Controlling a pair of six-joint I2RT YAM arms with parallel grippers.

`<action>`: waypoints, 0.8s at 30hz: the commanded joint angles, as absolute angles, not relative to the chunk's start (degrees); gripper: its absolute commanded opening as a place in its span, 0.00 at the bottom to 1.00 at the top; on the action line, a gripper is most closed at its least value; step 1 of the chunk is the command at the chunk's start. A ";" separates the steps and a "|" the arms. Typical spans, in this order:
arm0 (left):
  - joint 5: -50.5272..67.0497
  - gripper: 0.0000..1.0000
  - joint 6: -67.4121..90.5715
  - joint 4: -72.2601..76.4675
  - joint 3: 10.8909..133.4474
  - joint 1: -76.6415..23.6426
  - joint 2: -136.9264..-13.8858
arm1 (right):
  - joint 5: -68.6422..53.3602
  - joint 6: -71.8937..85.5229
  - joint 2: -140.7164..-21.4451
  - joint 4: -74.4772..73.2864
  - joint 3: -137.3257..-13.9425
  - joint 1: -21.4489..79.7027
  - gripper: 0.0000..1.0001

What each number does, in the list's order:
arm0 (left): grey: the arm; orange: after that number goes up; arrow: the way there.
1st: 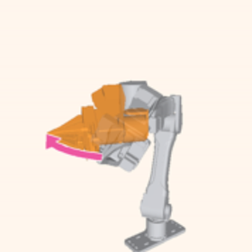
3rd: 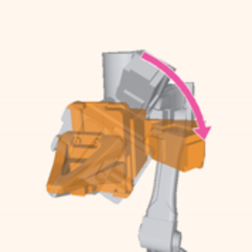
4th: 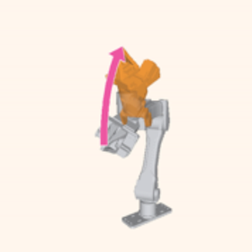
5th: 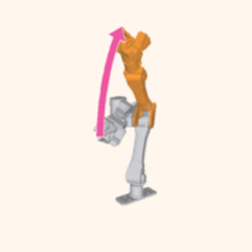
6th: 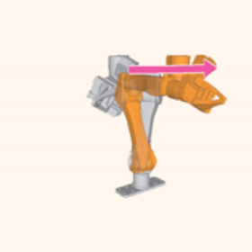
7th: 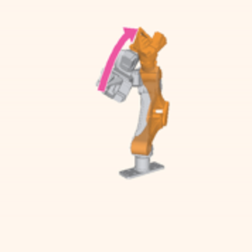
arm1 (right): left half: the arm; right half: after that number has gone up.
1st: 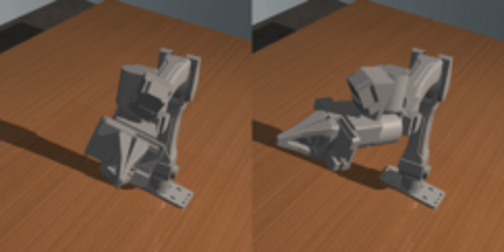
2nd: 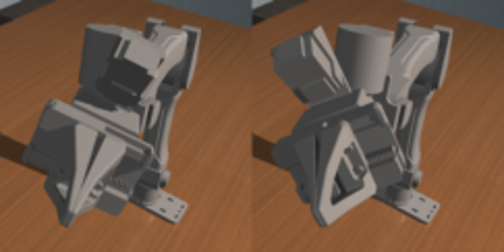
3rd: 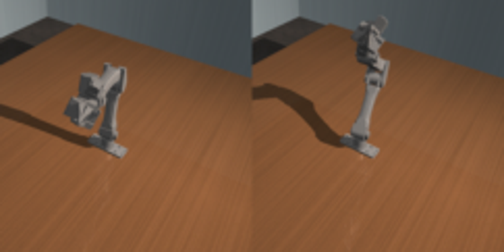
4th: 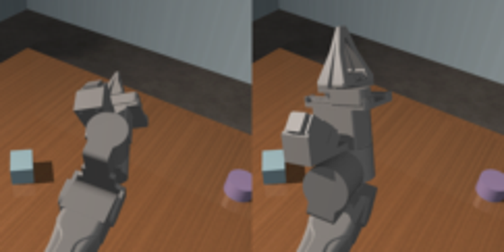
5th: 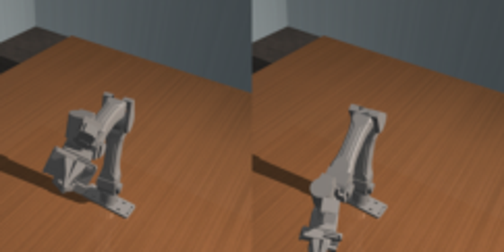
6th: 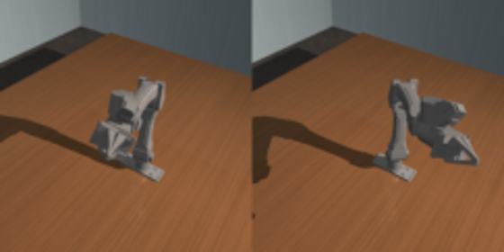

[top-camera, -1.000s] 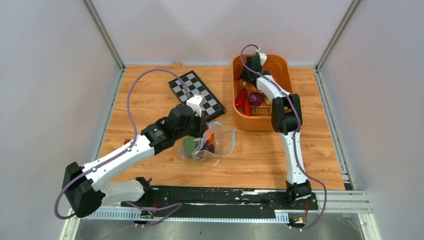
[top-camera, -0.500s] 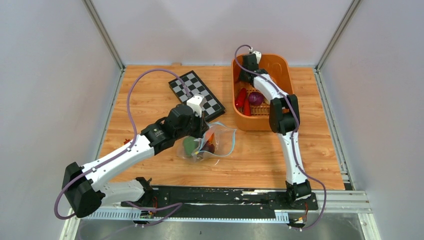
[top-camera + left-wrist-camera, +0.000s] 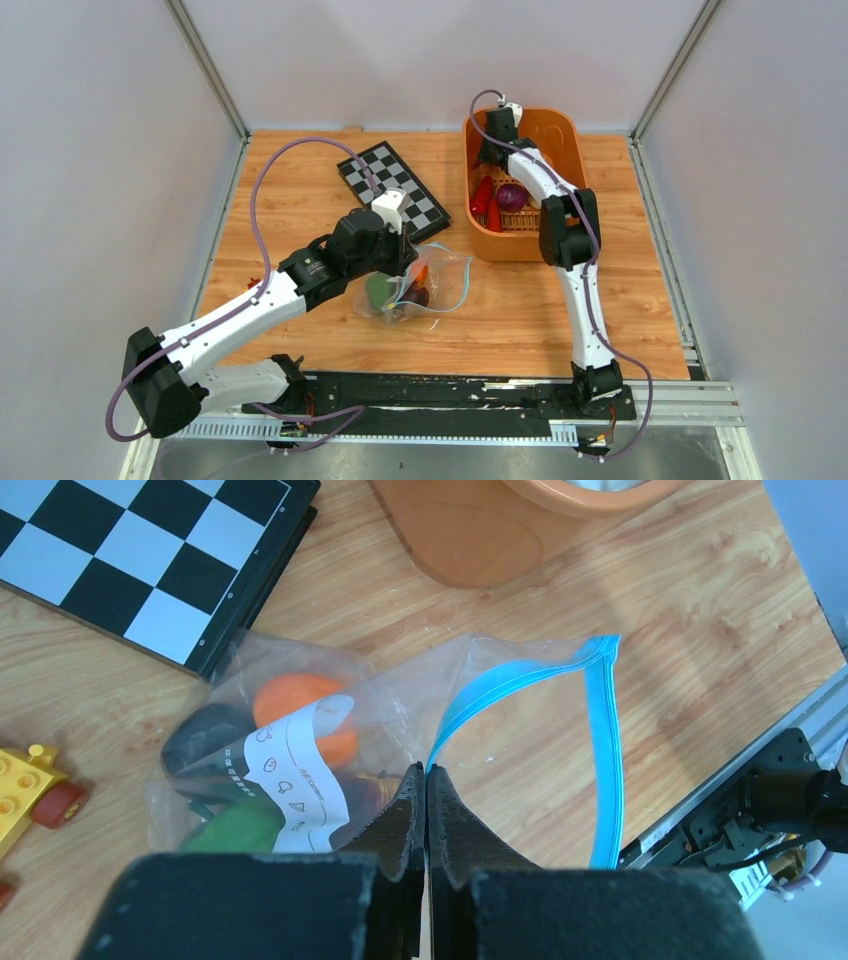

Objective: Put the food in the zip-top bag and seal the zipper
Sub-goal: Pick up the fake vegetable from the bin.

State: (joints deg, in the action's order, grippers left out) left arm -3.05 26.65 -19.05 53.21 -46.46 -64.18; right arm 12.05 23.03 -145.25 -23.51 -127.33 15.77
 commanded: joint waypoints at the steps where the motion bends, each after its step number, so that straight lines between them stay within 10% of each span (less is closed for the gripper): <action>1: -2.55 0.00 26.75 -18.27 54.32 -46.23 -62.65 | 11.63 22.56 -143.77 -26.54 -120.12 15.02 0.09; 9: -0.47 0.00 27.12 -18.27 54.11 -46.23 -61.99 | 6.60 18.66 -139.18 -23.89 -113.08 13.98 0.08; 16: -1.52 0.00 26.82 -18.90 53.61 -46.23 -60.60 | 7.09 17.63 -143.97 -28.66 -122.78 13.40 0.38; 24: -1.32 0.00 26.36 -18.82 54.39 -46.23 -62.02 | 6.62 16.74 -146.36 -30.38 -124.82 13.26 0.30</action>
